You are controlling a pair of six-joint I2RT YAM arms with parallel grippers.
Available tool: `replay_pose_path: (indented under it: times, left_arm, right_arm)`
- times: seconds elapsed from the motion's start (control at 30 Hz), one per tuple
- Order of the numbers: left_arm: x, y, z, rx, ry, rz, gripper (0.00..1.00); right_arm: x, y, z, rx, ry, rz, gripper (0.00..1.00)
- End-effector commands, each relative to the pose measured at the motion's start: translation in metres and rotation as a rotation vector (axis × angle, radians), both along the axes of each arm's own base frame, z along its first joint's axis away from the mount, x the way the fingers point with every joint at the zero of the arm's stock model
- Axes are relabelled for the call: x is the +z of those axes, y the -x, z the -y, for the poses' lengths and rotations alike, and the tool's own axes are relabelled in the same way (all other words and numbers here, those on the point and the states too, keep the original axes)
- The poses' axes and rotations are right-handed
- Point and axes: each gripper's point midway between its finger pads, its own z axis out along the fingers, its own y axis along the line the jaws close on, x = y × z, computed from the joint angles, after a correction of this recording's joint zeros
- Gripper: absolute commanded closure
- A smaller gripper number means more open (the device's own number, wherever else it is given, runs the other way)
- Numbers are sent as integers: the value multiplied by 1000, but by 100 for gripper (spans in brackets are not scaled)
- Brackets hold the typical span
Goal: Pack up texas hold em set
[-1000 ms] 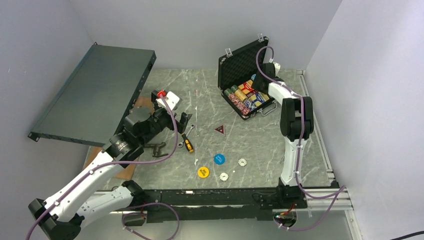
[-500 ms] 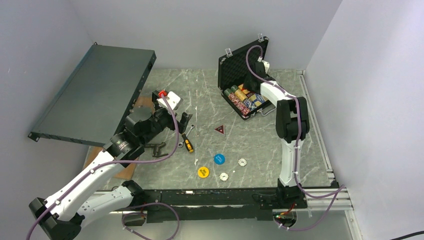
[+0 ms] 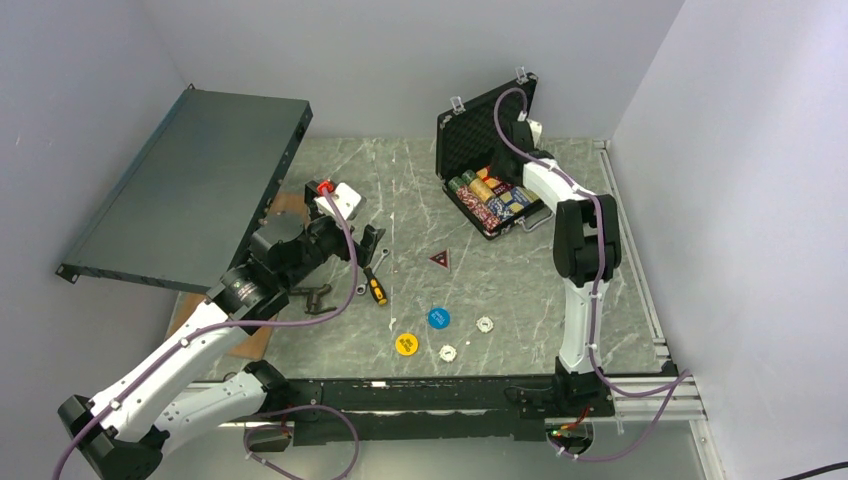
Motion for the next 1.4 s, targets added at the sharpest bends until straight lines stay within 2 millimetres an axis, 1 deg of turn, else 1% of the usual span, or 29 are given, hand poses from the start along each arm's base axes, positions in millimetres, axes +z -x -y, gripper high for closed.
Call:
replay_pose_path:
  times: [0.0, 0.1, 0.2, 0.3, 0.33, 0.37, 0.4, 0.47, 0.63, 0.67, 0.8, 0.9, 1.03, 1.13, 1.2, 1.3, 1.37]
  left_arm:
    - [23, 2, 2, -15, 46, 49, 1]
    - [21, 2, 5, -24, 46, 37, 1]
    - [20, 3, 7, -32, 48, 30, 1]
    - [20, 3, 8, -33, 50, 28, 1]
    - [20, 4, 9, -38, 52, 26, 1]
    - [20, 5, 9, -39, 54, 24, 1]
    - [20, 5, 10, -41, 55, 19, 1]
    - [19, 6, 12, -52, 58, 12, 1]
    - [16, 8, 18, -68, 56, -1, 1]
    - [16, 9, 19, -72, 55, -4, 1]
    - [14, 10, 22, -79, 53, -13, 1]
    - [13, 10, 21, -66, 49, -13, 1]
    - [17, 12, 19, -54, 56, -5, 1]
    - [22, 14, 14, -40, 65, 10, 1]
    - [23, 13, 10, -18, 66, 26, 1]
    - [22, 8, 2, 31, 59, 32, 1]
    - [22, 7, 0, 46, 59, 33, 1]
  right_arm:
    - [52, -17, -5, 18, -17, 77, 39]
    - [52, -2, -4, 36, -17, 65, 33]
    - [52, 23, 1, 52, 14, 58, 25]
    - [56, 55, 11, 43, 61, 42, 17]
    - [59, 66, 13, 41, 60, 41, 13]
    - [57, 79, 12, 50, 55, 24, 3]
    - [57, 91, 11, 59, 52, 18, 0]
    - [56, 116, 6, 78, 58, 10, 0]
    - [61, 177, -23, 186, 101, -1, 0]
    - [60, 187, -33, 220, 83, -8, 0]
    - [51, 228, -84, 362, -48, -53, 0]
    - [42, 258, -117, 463, -66, -93, 1]
    - [29, 292, -145, 562, -43, -145, 1]
    - [24, 306, -161, 581, 18, -113, 1]
    - [19, 313, -173, 584, -1, -111, 1]
    - [8, 326, -192, 601, -59, -147, 8]
    - [0, 334, -200, 613, -46, -160, 8]
